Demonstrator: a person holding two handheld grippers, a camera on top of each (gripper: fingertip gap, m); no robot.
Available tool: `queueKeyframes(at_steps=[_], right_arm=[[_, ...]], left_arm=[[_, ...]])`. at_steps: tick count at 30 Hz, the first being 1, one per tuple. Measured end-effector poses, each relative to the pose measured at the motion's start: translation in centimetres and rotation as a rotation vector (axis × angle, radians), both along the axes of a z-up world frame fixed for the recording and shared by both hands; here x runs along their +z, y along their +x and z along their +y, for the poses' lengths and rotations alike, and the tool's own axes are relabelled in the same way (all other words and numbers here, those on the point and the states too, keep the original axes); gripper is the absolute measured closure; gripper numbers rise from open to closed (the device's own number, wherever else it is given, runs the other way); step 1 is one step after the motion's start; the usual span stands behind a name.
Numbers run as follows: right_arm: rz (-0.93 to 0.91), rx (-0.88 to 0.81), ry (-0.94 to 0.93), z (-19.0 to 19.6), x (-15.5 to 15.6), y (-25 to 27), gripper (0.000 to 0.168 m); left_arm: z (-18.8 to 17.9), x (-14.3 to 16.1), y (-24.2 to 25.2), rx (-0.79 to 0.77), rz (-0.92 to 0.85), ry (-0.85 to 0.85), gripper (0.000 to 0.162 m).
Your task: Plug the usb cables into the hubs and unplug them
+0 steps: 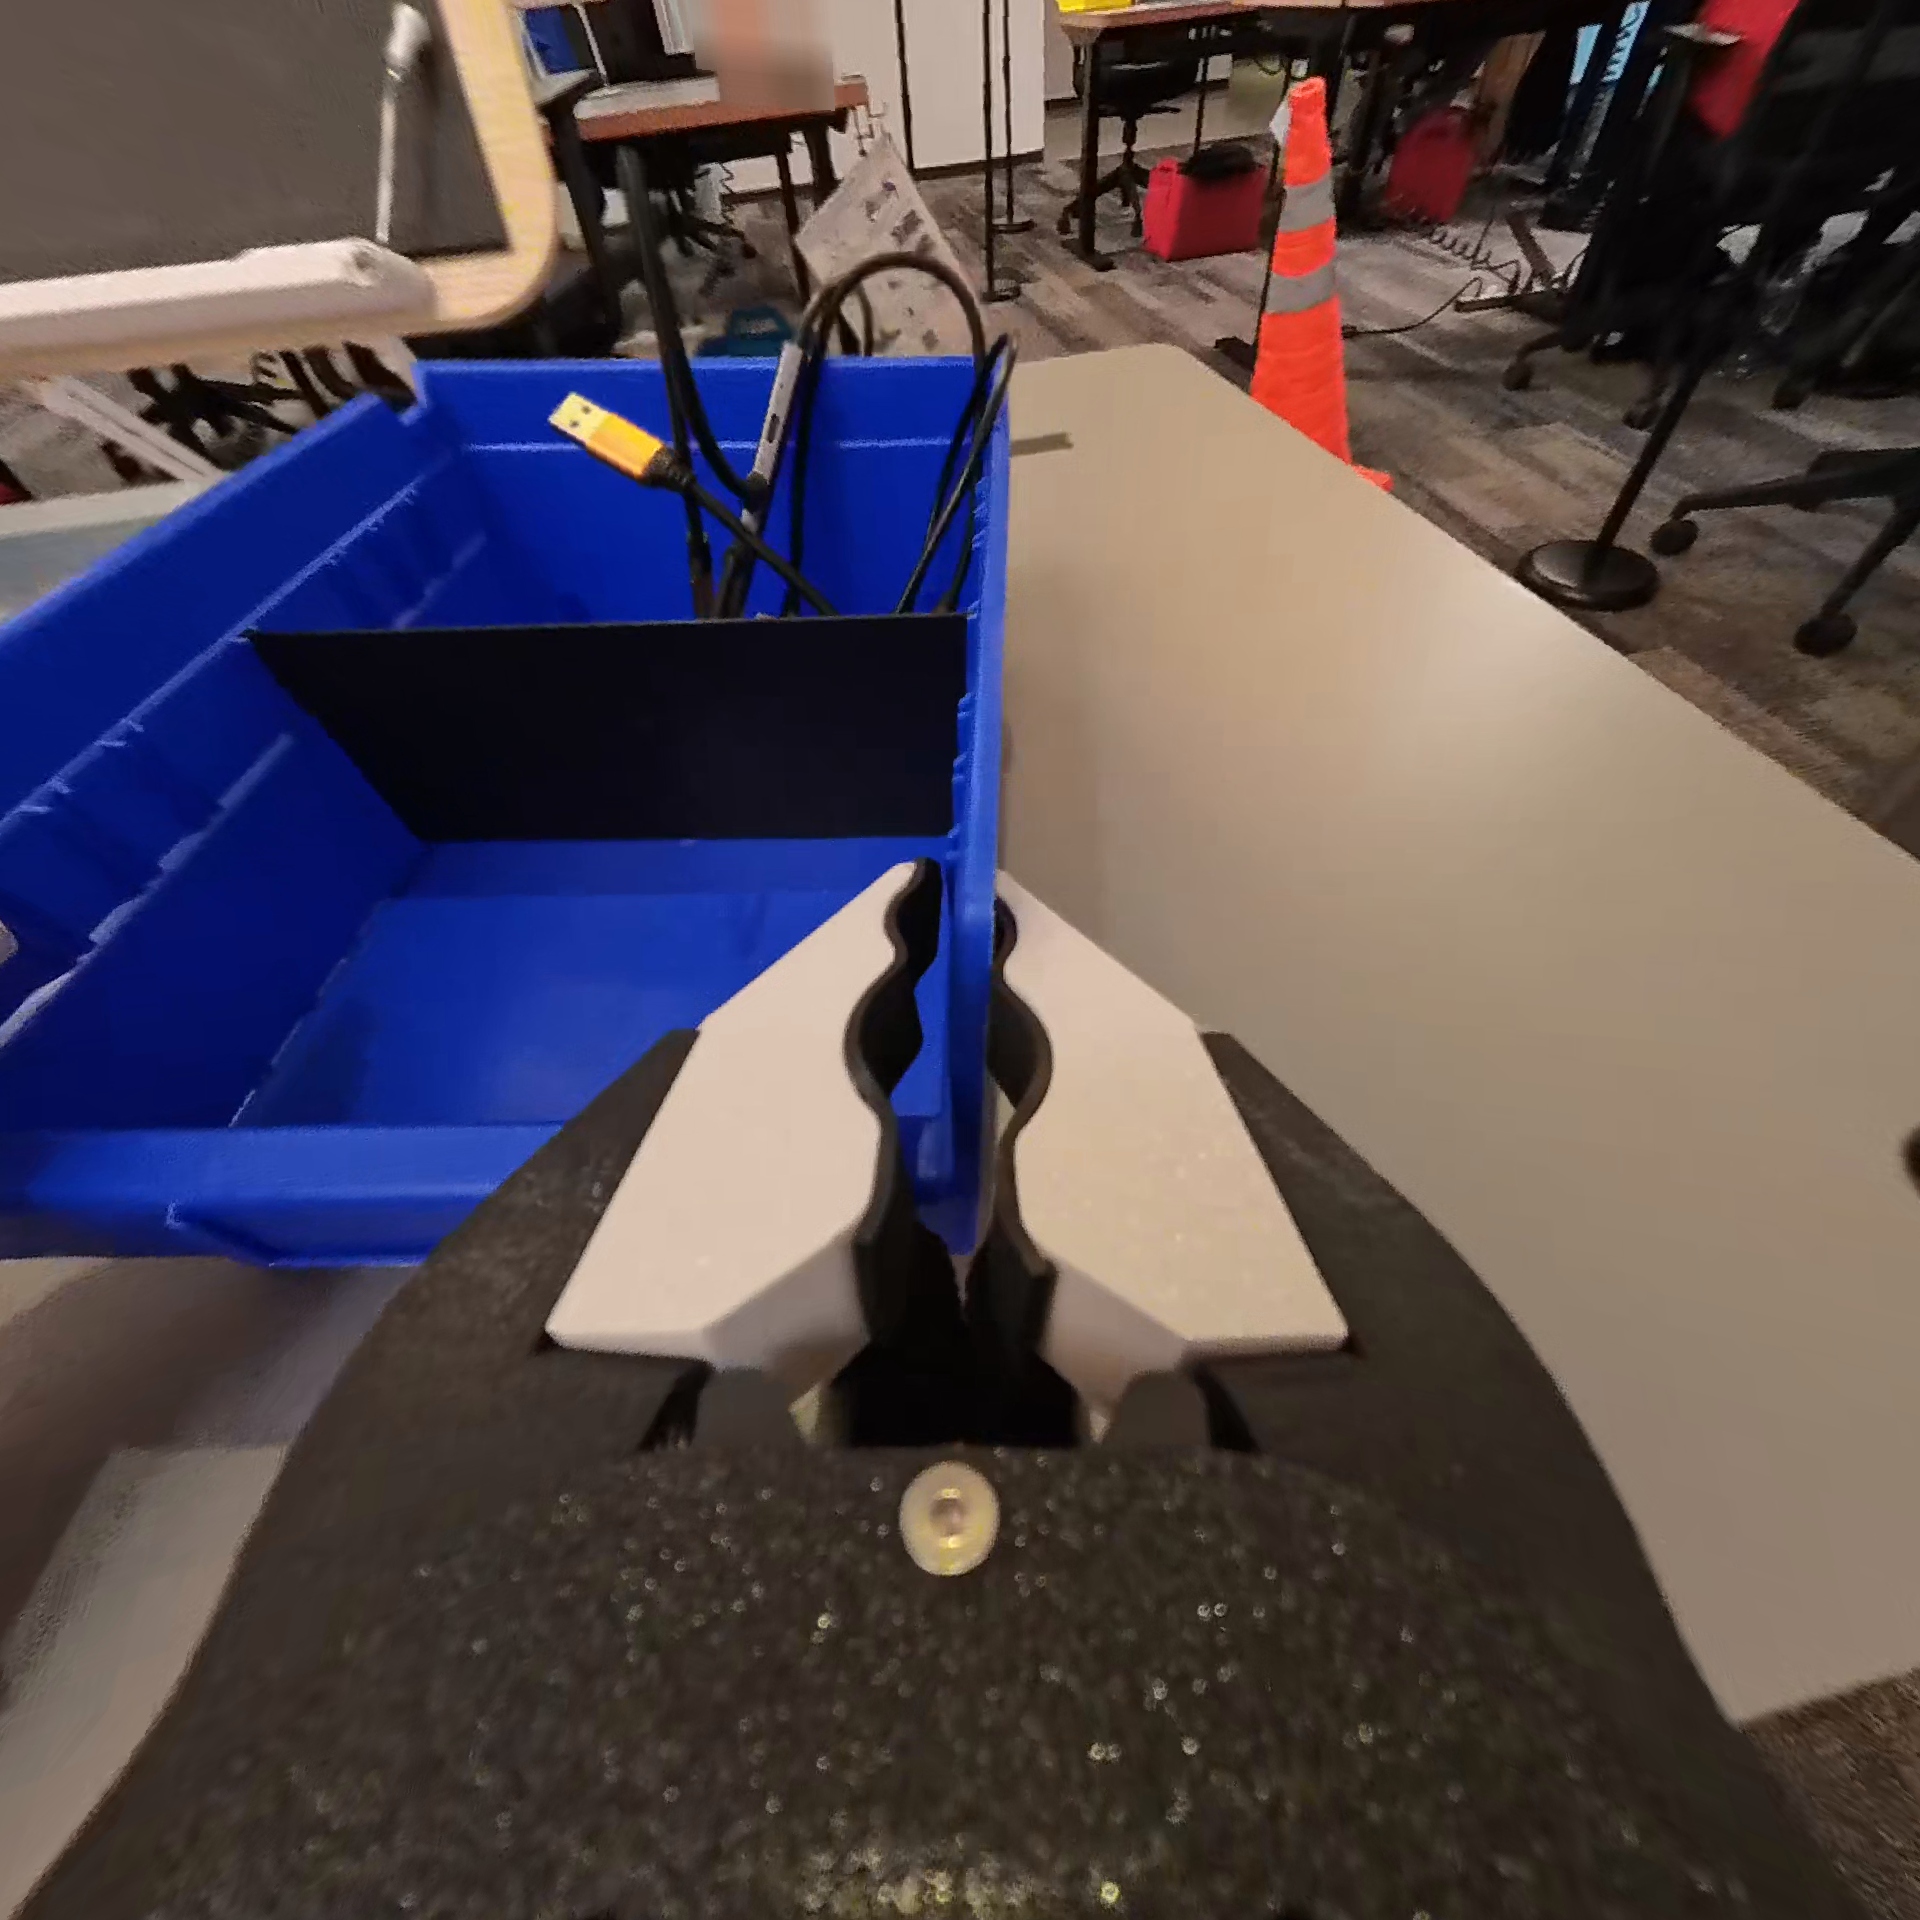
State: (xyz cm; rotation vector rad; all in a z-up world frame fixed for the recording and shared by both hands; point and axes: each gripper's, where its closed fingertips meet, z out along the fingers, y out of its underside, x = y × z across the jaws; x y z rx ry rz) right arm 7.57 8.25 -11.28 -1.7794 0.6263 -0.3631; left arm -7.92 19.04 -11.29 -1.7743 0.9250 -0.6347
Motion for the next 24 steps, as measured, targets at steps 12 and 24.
queueKeyframes(at_steps=[12, 24], right_arm=[[-0.079, 0.272, 0.123, 11.7, 3.8, -12.4, 0.164], [0.05, 0.47, -0.005, 13.0, -1.0, -15.8, 0.151]], left_arm=[[7.1, 4.9, -14.7, 0.301, -0.023, 0.174, 0.156], [6.6, -0.6, -17.6, 0.132, 0.042, 0.027, 0.135]])
